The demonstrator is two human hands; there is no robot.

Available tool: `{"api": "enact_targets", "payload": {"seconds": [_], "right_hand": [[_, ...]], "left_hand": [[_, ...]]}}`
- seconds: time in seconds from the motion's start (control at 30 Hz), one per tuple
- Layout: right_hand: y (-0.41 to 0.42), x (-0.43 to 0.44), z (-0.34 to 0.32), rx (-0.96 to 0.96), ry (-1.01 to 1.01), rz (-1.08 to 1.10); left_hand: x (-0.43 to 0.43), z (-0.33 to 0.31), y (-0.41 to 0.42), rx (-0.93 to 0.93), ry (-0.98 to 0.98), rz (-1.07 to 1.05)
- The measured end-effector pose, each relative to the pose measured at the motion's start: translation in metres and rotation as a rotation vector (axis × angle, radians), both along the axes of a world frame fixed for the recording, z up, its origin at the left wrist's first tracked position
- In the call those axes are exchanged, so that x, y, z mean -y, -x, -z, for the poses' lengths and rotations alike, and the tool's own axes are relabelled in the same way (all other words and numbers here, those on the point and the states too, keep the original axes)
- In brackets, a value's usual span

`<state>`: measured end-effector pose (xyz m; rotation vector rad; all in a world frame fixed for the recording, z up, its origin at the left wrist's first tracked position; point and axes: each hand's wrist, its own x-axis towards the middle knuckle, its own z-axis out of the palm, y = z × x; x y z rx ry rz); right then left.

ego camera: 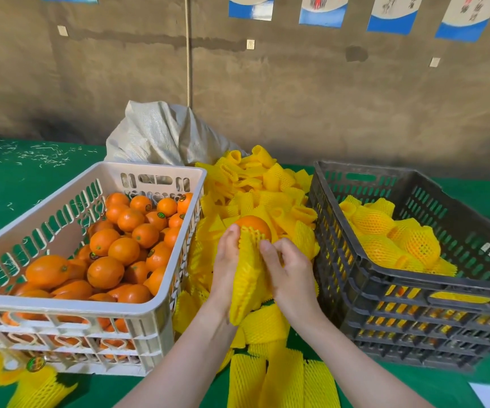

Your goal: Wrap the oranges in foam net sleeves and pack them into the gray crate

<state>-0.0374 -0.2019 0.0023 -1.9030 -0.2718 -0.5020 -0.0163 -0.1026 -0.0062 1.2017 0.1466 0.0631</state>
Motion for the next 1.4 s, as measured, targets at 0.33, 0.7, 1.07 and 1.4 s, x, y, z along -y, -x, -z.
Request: {"api": "enact_targets", "payload": {"seconds": [0.33, 0.7, 1.07, 1.4], "right_hand": [[-0.021, 0.016, -0.008, 0.054, -0.275, 0.028], [-0.036, 0.019, -0.017, -0.132, -0.248, -0.080], [-0.019, 0.011, -0.006, -0.592, -0.755, -0.251], [-0.015, 0.005, 0.000, -0.556, -0.662, -0.154]], "left_hand": [[0.007, 0.002, 0.002, -0.046, 0.188, 0.050], [-0.021, -0.004, -0.002, 0.188, -0.146, 0.359], [-0.012, -0.003, -0.005, -0.035, -0.090, 0.160], [-0.005, 0.007, -0.003, 0.095, -0.319, 0.002]]}}
